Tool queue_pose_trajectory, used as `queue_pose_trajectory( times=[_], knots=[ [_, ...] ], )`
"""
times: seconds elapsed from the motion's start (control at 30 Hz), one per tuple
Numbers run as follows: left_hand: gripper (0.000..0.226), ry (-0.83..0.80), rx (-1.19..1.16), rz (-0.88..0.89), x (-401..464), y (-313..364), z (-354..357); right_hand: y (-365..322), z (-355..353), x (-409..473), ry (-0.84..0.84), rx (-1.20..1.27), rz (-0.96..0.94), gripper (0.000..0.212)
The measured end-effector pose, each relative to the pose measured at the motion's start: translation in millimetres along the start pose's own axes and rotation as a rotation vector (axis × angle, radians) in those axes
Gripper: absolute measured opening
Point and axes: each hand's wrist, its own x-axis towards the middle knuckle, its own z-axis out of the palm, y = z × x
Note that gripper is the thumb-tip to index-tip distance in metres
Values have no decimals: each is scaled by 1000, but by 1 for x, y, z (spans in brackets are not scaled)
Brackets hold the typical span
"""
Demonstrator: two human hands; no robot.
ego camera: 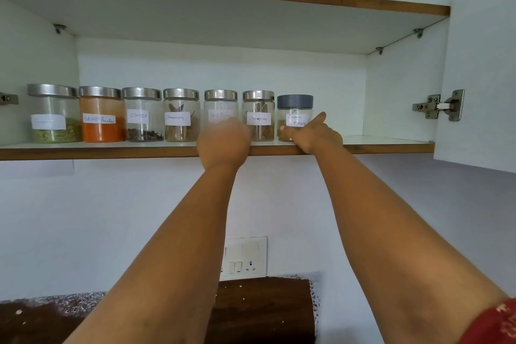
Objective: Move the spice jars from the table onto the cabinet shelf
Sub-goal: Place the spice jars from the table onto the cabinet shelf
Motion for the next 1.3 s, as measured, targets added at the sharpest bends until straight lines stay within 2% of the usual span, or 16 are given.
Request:
queue_pose_trajectory(
  times=[0.1, 0.23, 0.33, 0.43, 0.5, 0.6, 0.67, 0.83, 0.93, 1.03, 1.1, 1.17, 1.23, 1.3],
  knots=[
    [31, -52, 6, 38, -1, -1, -4, 7, 7, -13, 66, -116, -52, 113],
    [21, -129, -60, 184, -5, -9, -18, 18, 6, -36, 67, -245, -122, 108],
    [30, -185, -112, 253, -13, -12, -27, 34, 13, -61, 74, -273, -179, 107],
    [34, -238, -198, 211, -44, -16, -35, 44, 27, -96, 33, -75, -184, 103],
    [42, -229, -176, 229, -81, -19, -39, 50, 44, -126, -28, 75, -120, 97],
    [55, -274, -200, 156, -155, -24, -41, 79, 81, -179, -85, 399, 154, 91],
    [64, -439, -193, 66, -208, -27, -39, 110, 107, -220, -98, 440, 274, 86],
    [69, -833, -160, -85, -334, -34, -41, 192, 156, -319, -164, 220, 343, 81],
    [73, -1090, -223, -278, -409, -40, -49, 233, 175, -376, -191, 78, 403, 82],
    [76, -1285, -192, -326, -461, -50, -56, 265, 190, -422, -427, -144, 394, 101],
    [75, -1338, -179, -314, -480, -58, -59, 280, 198, -443, -642, -298, 369, 112],
    [74, -1353, -195, -326, -492, -64, -61, 290, 205, -456, -764, -373, 346, 116],
    [75, -1363, -214, -334, -499, -66, -63, 294, 209, -464, -793, -339, 400, 114],
    [76, -1356, -228, -338, -504, -68, -65, 296, 211, -470, -731, -263, 459, 107]
  ],
)
